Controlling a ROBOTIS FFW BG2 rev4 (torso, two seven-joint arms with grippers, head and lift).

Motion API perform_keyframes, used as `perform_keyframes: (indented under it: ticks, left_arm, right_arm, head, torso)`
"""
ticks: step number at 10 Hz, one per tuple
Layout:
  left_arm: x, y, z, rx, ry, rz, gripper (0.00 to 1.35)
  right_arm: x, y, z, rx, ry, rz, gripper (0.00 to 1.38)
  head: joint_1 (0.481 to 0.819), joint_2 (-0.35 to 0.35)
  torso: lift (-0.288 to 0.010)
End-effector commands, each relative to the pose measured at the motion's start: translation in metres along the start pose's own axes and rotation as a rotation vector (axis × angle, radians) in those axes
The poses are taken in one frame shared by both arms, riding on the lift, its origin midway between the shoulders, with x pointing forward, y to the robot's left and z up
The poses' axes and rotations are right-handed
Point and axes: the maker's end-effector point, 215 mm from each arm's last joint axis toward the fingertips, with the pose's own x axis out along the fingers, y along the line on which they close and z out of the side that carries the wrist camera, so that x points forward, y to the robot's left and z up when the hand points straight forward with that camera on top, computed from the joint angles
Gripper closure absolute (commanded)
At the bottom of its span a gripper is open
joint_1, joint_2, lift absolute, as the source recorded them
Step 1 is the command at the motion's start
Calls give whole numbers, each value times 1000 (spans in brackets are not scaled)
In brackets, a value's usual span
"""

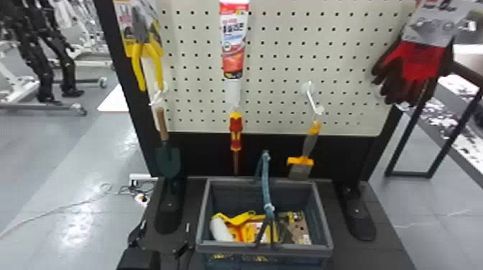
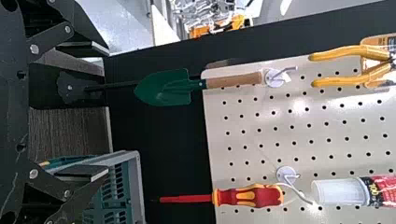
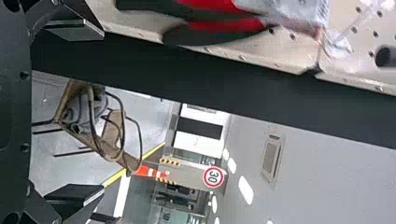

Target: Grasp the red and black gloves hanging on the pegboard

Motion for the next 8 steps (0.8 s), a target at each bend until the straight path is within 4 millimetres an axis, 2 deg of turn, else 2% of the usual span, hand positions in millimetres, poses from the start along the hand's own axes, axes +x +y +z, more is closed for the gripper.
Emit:
perform_keyframes:
  ticks: [1,4,6,8]
  left_arm:
    - [1,0,0,5,1,-3,387]
    - [1,-2,-1,5,4,-9,387]
    - [1,-4,-1,6,5,-14,387]
    - [3,-5,1,10,2,-19,387]
  right_arm:
    - [21,-10,25,26,-2,62,125]
    - [54,-11,74,15,37,185,125]
    - [69,19,81,154,78,345,130]
    - [62,27,92,149,134,446,131]
  head:
    - [549,0]
    - [549,0]
    - [549,0]
    - [549,0]
  torso:
    - [-100]
    - [-100]
    - [-100]
    - [-100]
